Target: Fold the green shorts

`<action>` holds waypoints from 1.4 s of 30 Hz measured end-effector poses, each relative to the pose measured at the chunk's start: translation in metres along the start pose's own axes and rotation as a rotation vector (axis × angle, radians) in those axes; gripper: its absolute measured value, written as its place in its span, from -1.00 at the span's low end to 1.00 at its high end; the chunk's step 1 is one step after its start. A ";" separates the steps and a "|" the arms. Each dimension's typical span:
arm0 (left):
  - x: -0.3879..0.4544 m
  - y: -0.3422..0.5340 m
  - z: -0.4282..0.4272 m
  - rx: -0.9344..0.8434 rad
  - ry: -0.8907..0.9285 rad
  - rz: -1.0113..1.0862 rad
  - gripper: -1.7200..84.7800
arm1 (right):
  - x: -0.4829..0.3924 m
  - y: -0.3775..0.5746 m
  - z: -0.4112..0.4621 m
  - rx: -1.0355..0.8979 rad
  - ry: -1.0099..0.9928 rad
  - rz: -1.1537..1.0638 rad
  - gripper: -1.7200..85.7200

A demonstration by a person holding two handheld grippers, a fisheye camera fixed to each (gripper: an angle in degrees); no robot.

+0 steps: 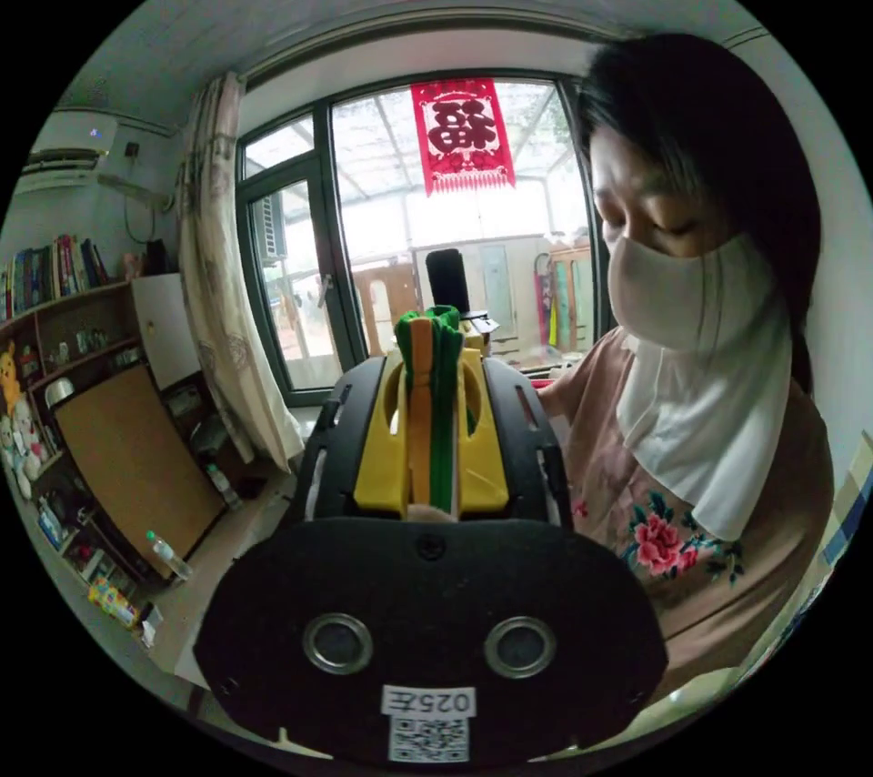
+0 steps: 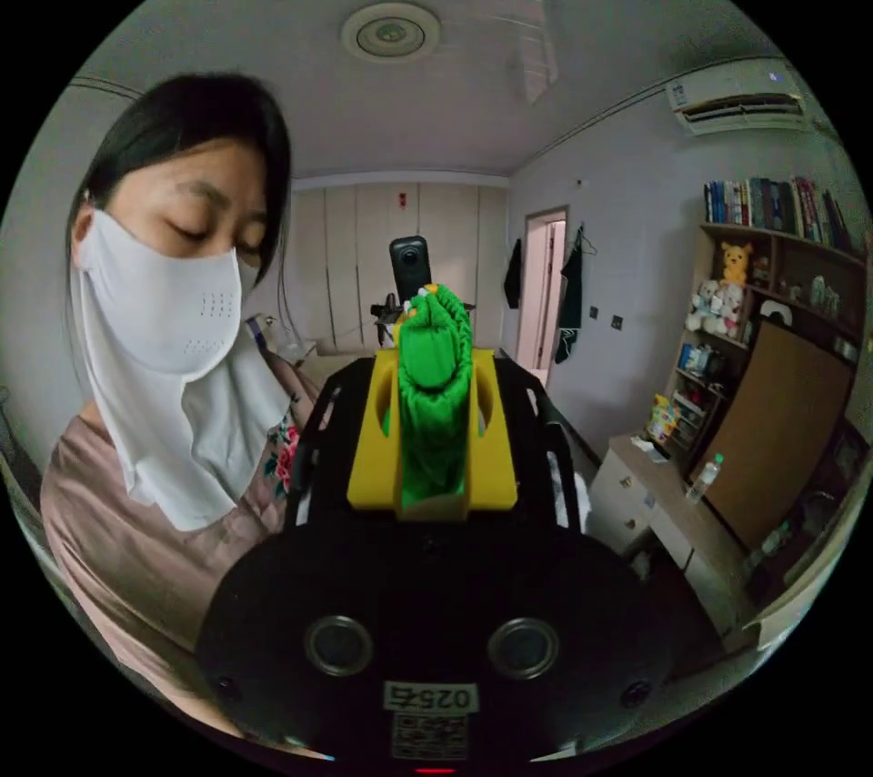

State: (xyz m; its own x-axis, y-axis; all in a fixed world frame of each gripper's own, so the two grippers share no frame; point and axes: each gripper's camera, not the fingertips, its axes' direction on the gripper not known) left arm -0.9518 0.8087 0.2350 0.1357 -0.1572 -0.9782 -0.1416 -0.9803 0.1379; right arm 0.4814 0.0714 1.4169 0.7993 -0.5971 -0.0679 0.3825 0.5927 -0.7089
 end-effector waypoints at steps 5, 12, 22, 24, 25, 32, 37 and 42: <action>0.001 -0.012 -0.029 0.081 -0.252 -0.045 -0.78 | 0.023 -0.043 0.020 -0.007 -0.010 0.028 -0.79; 0.046 0.066 -0.082 0.182 -0.478 -0.191 -0.78 | 0.030 -0.143 0.027 -0.112 0.010 -0.133 -0.81; 0.098 0.167 -0.010 0.200 -0.610 -0.360 -0.73 | 0.043 -0.240 0.018 -0.244 0.152 -0.109 -0.81; 0.103 0.175 0.009 0.160 -0.622 -0.334 -0.74 | 0.038 -0.248 0.021 -0.246 0.144 -0.116 -0.81; 0.104 0.176 0.013 0.155 -0.609 -0.318 -0.74 | 0.036 -0.249 0.022 -0.249 0.150 -0.124 -0.81; 0.101 0.190 0.050 0.122 -0.494 -0.311 -0.71 | 0.032 -0.255 0.027 -0.259 0.159 -0.103 -0.80; 0.098 0.204 0.076 0.103 -0.439 -0.332 -0.69 | 0.031 -0.261 0.025 -0.285 0.125 -0.101 -0.80; 0.106 0.224 0.054 0.149 -0.479 -0.296 -0.60 | 0.024 -0.262 0.017 -0.272 0.061 -0.122 -0.80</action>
State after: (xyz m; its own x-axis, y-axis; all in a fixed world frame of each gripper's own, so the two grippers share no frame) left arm -1.0224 0.5788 0.1539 -0.2635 0.2263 -0.9378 -0.3059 -0.9415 -0.1412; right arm 0.4085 -0.0894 1.6131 0.7226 -0.6912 -0.0066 0.3294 0.3526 -0.8759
